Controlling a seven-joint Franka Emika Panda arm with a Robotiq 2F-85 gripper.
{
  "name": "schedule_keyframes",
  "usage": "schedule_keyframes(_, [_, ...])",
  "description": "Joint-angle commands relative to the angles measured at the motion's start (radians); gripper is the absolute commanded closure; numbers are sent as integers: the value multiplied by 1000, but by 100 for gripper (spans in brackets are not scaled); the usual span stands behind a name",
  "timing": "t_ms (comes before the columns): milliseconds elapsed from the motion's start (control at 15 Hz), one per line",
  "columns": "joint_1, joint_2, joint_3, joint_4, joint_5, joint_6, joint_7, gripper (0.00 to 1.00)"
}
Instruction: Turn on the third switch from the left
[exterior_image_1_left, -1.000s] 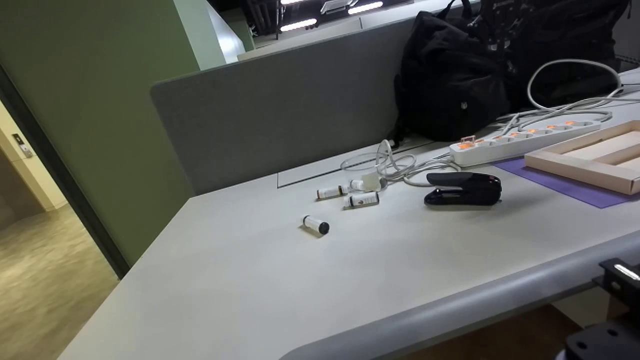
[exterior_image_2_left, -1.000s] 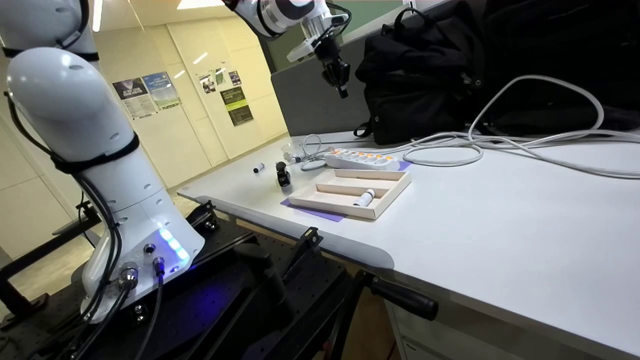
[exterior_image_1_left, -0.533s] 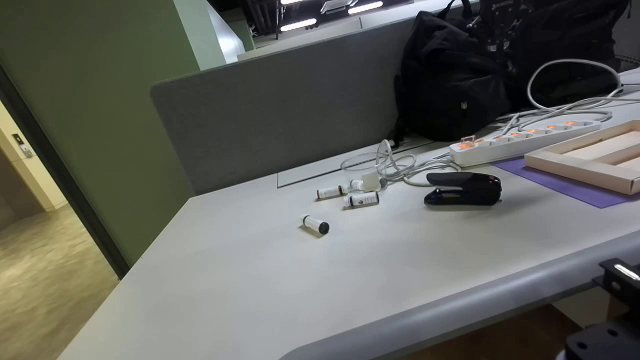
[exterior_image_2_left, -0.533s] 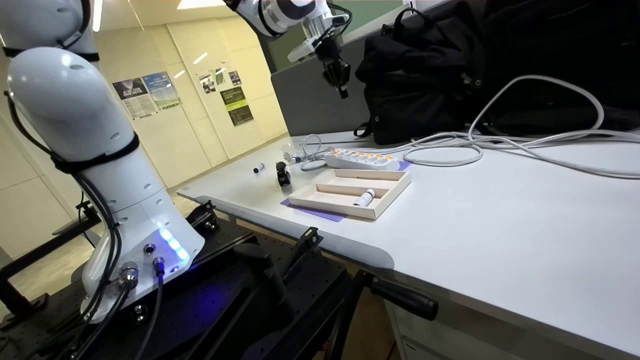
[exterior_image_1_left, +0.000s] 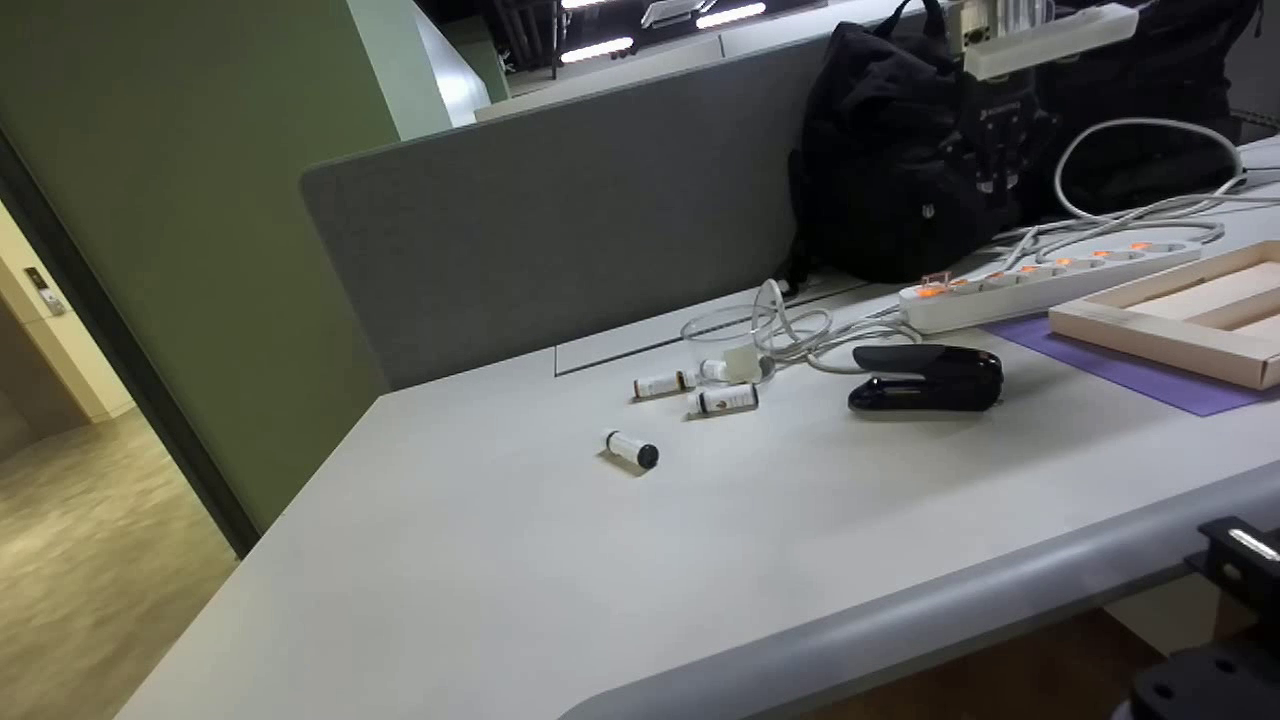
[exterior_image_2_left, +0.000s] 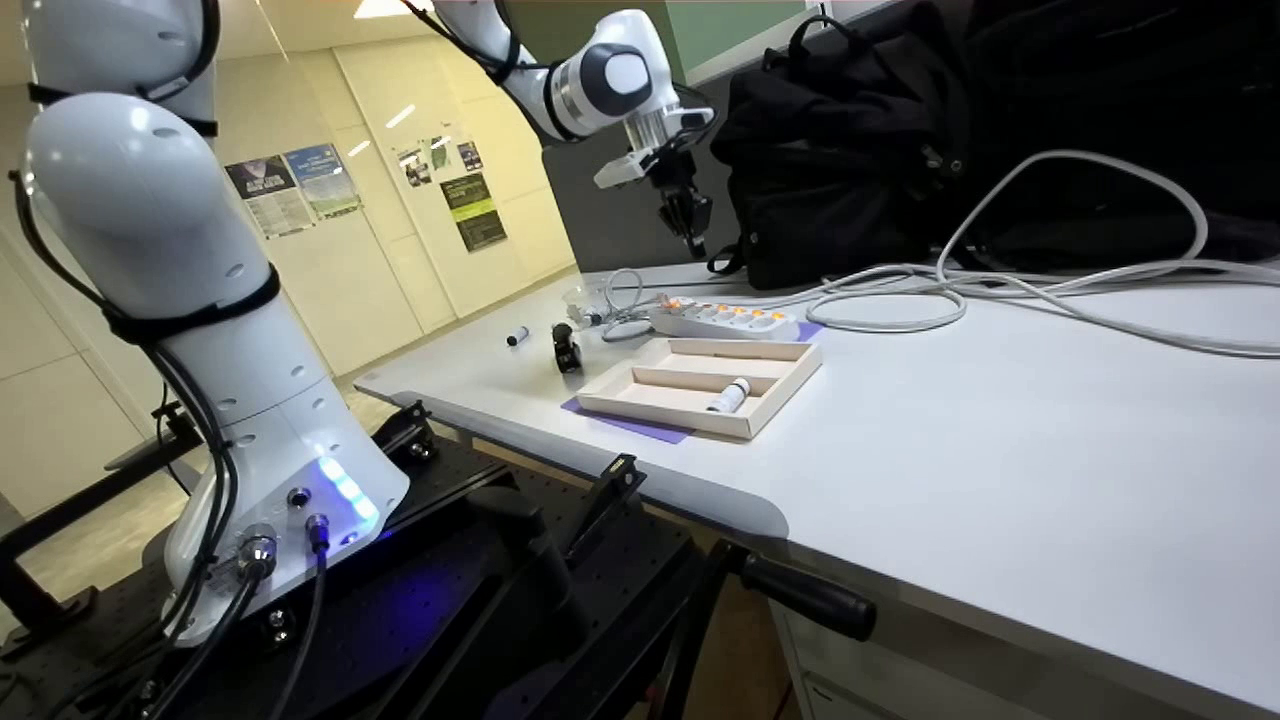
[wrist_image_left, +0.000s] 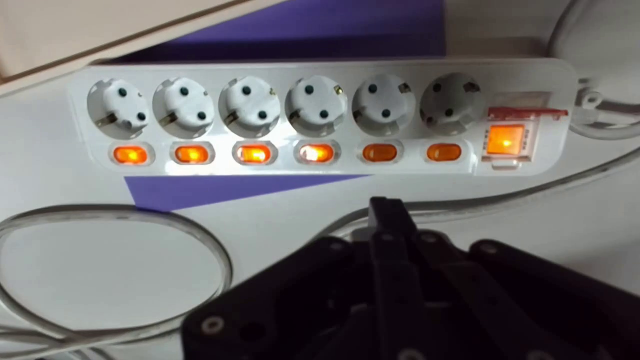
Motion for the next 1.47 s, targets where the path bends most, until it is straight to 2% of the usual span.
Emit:
schedule_keyframes(0, [35,82,-28,54,4,4,51,100])
schedule_keyframes(533, [34,179,-26,101,65,71,34,100])
schedule_keyframes(1067, [44,232,-49,162,70,-2,52,100])
schedule_keyframes(1400, [31,209,-39,176,90,-63,36,100])
